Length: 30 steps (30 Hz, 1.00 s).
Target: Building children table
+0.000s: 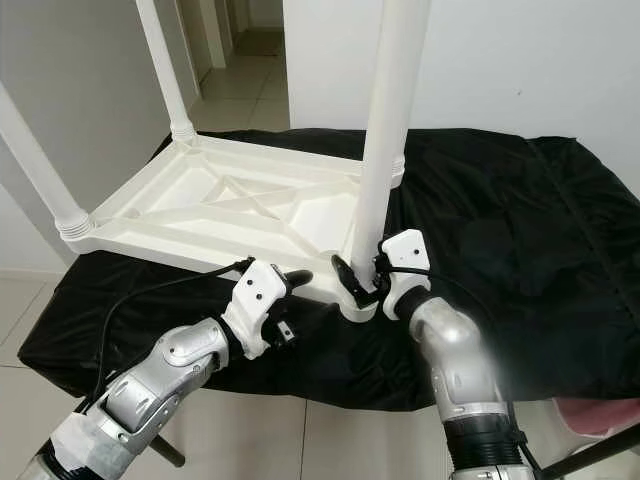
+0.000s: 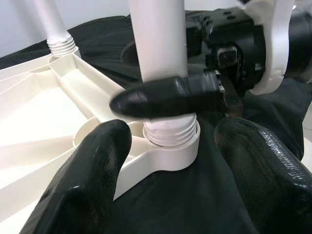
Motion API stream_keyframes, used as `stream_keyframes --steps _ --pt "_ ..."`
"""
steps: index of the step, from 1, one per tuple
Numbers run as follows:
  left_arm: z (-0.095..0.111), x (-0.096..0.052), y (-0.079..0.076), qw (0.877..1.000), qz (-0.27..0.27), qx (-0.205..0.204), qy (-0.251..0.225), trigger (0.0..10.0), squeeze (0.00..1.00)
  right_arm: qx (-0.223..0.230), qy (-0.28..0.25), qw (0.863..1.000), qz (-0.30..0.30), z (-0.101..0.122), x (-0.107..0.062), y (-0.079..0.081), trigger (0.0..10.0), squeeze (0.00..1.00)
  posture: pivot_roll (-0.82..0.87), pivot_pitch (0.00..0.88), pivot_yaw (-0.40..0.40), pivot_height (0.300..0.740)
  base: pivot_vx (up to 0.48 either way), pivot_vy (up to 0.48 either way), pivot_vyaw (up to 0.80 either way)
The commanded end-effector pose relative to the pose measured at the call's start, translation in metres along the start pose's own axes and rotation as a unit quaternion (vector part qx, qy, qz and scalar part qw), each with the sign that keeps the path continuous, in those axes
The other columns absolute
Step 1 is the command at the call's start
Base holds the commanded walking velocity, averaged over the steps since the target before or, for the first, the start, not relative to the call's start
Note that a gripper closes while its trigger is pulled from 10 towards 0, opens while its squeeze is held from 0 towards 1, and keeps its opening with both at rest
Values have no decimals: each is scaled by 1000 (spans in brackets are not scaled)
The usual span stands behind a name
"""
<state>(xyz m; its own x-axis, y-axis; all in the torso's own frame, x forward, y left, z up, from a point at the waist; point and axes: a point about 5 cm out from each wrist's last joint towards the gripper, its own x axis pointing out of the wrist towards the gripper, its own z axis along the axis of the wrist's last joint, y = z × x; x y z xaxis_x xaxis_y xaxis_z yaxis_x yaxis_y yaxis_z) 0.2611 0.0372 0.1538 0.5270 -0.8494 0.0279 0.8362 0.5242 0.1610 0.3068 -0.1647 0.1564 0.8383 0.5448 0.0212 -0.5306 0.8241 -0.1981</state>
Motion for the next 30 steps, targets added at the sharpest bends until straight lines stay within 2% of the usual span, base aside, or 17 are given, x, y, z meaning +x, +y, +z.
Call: stream_keyframes --steps 1,2,6,13,14,15,16,20,21,24,26,30 --pt "-1 -2 -6 997 -80 9 4 10000 0 -3 -4 1000 16 2 2 0 7294 0 -99 6 55 740 0 0 0" --pt "-1 -2 -5 997 -78 9 2 10000 0 -5 -3 1000 19 3 3 -3 0 0 -99 6 55 740 0 0 0" --pt "0 -3 -4 997 -74 10 2 10000 0 1 1 1000 27 2 4 -8 0 0 -85 0 48 740 0 0 0" --pt "-1 -5 -2 997 -72 11 6 10000 0 14 25 998 47 -12 1 -9 0 0 -78 0 56 740 0 0 0" --pt "-1 -5 -2 997 -72 11 6 10000 0 21 24 998 46 -13 0 -9 1686 0 -78 0 56 740 0 0 0" --pt "-1 -5 -2 997 -72 11 6 10000 0 21 24 998 46 -13 0 -9 1686 0 -78 0 56 740 0 0 0" --pt "-1 -6 -1 997 -72 12 7 10000 0 33 22 998 40 -14 0 -9 10000 0 -74 0 59 740 0 0 0" --pt "-1 -6 -1 997 -73 12 7 10000 0 49 17 998 29 -14 0 -8 10000 0 -77 0 61 740 0 0 0" --pt "-1 -6 -1 997 -73 13 8 10000 0 68 10 998 0 -12 0 -8 10000 0 -81 0 63 740 0 0 0" --pt "-2 -6 0 997 -73 12 9 10000 0 76 6 997 -23 -9 1 -7 10000 0 -83 0 63 740 0 0 0" --pt "-1 -5 -1 997 -72 10 7 10000 0 87 2 993 -82 -5 4 -3 10000 0 -88 6 63 740 0 0 0" --pt "-1 -5 -1 997 -73 10 6 10000 0 89 3 991 -105 -4 5 0 10000 0 -88 6 63 740 0 0 0"
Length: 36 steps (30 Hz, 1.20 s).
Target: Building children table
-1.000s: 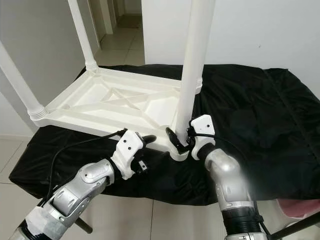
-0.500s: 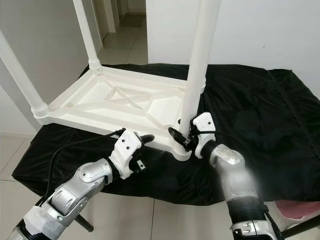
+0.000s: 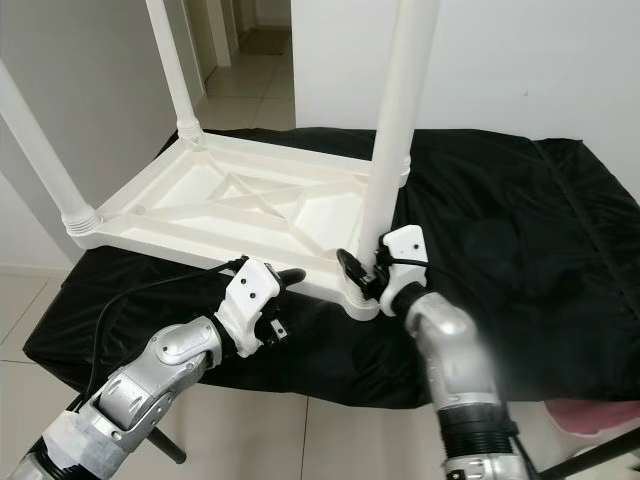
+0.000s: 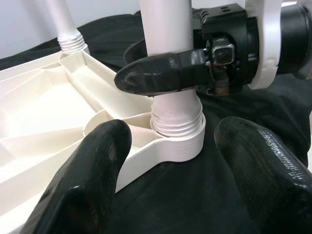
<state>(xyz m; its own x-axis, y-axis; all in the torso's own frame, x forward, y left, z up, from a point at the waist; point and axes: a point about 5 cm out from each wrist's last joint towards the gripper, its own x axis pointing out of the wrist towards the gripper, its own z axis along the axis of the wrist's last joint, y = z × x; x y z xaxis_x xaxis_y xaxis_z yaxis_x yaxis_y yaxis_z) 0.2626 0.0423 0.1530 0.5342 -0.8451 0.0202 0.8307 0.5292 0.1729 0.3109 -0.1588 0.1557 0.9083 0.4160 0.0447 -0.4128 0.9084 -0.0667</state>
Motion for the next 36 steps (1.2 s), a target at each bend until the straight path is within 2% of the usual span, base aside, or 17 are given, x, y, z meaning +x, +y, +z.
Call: stream_keyframes --steps 1,3,6,9,11,12,15,22,23,24,25,31,32,36 --pt "0 -1 -6 997 -77 4 0 10000 0 44 7 997 -65 -4 -2 -1 10000 0 -84 16 44 740 0 0 0" --pt "0 -2 -6 998 -70 0 -1 10000 0 69 22 989 -130 -10 -5 4 10000 0 -82 16 40 740 0 0 0" --pt "-1 -2 -6 998 -69 0 0 10000 0 66 33 985 -158 -14 -6 6 10000 0 -78 19 34 740 0 0 0" --pt "0 -2 -6 998 -61 -1 -2 10000 0 57 46 971 -227 -21 -10 21 10000 0 -70 23 29 740 0 0 0" --pt "0 -3 -5 998 -58 -2 -1 10000 0 59 50 967 -243 -22 -12 25 10000 0 -54 22 18 740 0 0 0" --pt "-1 -4 -5 998 -55 -2 0 10000 0 72 59 959 -267 -26 -13 30 10000 0 -46 25 12 740 0 0 0" --pt "-1 -6 -5 999 -53 0 1 10000 0 80 60 951 -291 -27 -14 35 10000 0 -38 26 11 740 0 0 0" --pt "-1 -8 -5 999 -46 -3 1 10000 0 85 40 955 -281 -20 -8 42 10000 0 -35 19 10 740 0 0 0" --pt "-2 -8 -6 999 -47 -3 2 10000 0 86 29 958 -271 -17 -7 42 10000 863 -38 17 9 740 0 0 0" --pt "-2 -8 -6 999 -47 -3 2 10000 0 86 29 958 -271 -17 -7 42 10000 863 -38 17 9 740 0 0 0" --pt "-2 -7 -8 999 -48 -4 1 10000 0 88 15 959 -268 -13 -7 41 10000 1000 -37 17 7 740 0 0 0" --pt "-2 -6 -10 999 -48 -6 0 10000 0 70 -3 960 -271 -7 -10 38 10000 1000 -39 12 5 740 0 0 0" --pt "-3 -6 -11 999 -48 -6 0 10000 0 70 -5 961 -268 -7 -11 37 10000 0 -39 12 5 740 0 0 0" --pt "-3 -6 -11 999 -46 -8 0 10000 0 62 -5 965 -254 -8 -12 36 10000 0 -34 12 4 740 0 0 0"
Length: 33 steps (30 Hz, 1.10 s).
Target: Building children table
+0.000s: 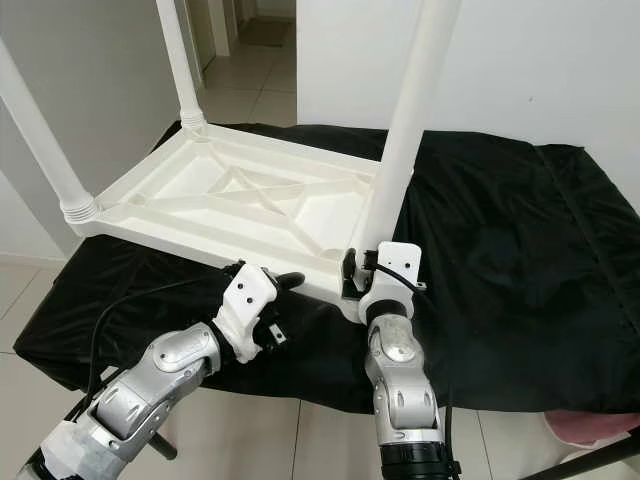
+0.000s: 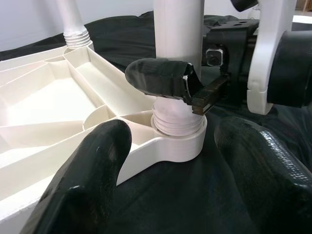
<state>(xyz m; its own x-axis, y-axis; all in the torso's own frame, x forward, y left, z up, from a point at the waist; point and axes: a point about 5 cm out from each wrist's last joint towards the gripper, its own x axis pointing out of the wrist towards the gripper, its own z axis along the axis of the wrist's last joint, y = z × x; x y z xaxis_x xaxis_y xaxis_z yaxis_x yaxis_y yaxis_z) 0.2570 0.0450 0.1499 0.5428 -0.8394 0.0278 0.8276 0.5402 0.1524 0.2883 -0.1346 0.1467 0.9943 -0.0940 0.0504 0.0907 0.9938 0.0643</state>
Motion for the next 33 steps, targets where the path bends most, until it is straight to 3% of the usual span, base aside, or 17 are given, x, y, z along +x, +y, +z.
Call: stream_keyframes --steps 1,5,13,18,20,23,33 --pt "-1 -1 -7 999 -52 2 4 10000 0 11 1 1000 5 -2 -3 3 10000 0 -34 12 4 740 0 0 0" --pt "1 -2 -4 999 -34 -1 2 10000 0 4 2 998 56 -4 -5 5 10000 0 -31 14 -1 740 0 0 0" --pt "2 -2 -1 1000 -15 -4 -3 10000 0 4 -1 998 64 -6 -7 4 10000 0 -29 23 -9 740 0 0 0" --pt "4 -2 8 998 48 -28 -23 10000 0 -5 2 998 66 -15 -13 7 10000 0 -37 26 4 740 0 0 0" --pt "2 -4 17 992 110 -52 -31 10000 0 -10 9 998 55 -25 -18 5 10000 0 -38 30 10 740 0 0 0" --pt "1 -5 20 988 140 -60 -37 10000 0 -2 1 999 48 -24 -18 5 10000 0 -38 29 14 740 0 0 0" --pt "-2 -9 18 989 134 -56 -25 10000 0 -3 -26 998 54 -13 -5 -4 10000 0 -38 22 11 740 0 0 0"
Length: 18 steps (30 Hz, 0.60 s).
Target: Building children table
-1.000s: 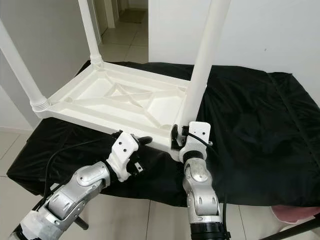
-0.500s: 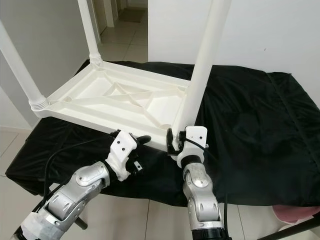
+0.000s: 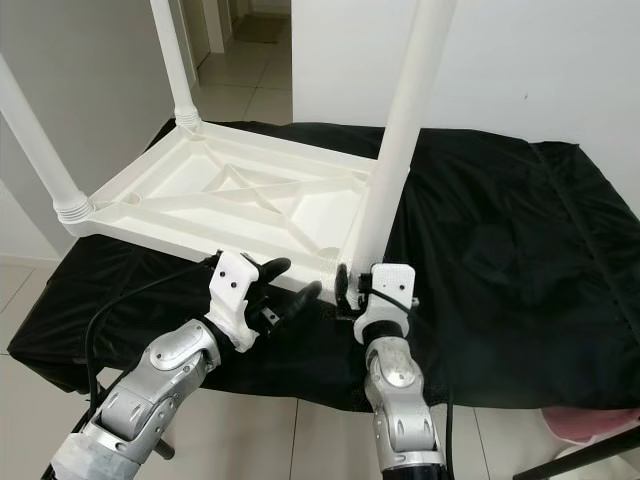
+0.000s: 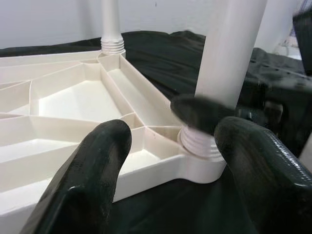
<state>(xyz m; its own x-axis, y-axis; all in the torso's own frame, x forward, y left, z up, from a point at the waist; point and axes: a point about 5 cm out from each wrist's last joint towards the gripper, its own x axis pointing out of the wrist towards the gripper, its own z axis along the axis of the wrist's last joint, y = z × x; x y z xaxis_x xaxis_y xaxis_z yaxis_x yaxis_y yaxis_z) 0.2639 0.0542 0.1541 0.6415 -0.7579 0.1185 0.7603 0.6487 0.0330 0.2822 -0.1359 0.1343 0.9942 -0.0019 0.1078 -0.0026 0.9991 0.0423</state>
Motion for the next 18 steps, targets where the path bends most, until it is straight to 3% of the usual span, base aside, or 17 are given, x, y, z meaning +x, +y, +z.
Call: stream_keyframes --steps 1,5,12,14,18 --pt "-3 -4 8 998 67 2 11 10000 0 4 0 1000 6 -1 2 -1 10000 0 -38 22 11 740 0 0 0" --pt "3 -8 1 999 14 -38 21 10000 0 -17 -8 999 43 5 14 -9 10000 0 -35 21 4 740 0 0 0" --pt "3 -13 -11 998 -48 -10 43 10000 0 -46 -1 991 125 7 27 -11 10000 0 -32 15 -4 740 0 0 0" --pt "5 -11 -15 997 -65 6 37 10000 0 -53 16 981 184 2 29 -8 10000 0 -26 8 -10 740 0 0 0" --pt "5 -9 -18 996 -81 11 37 10000 0 -72 23 970 230 -1 28 -7 10000 0 -24 9 -12 740 0 0 0"
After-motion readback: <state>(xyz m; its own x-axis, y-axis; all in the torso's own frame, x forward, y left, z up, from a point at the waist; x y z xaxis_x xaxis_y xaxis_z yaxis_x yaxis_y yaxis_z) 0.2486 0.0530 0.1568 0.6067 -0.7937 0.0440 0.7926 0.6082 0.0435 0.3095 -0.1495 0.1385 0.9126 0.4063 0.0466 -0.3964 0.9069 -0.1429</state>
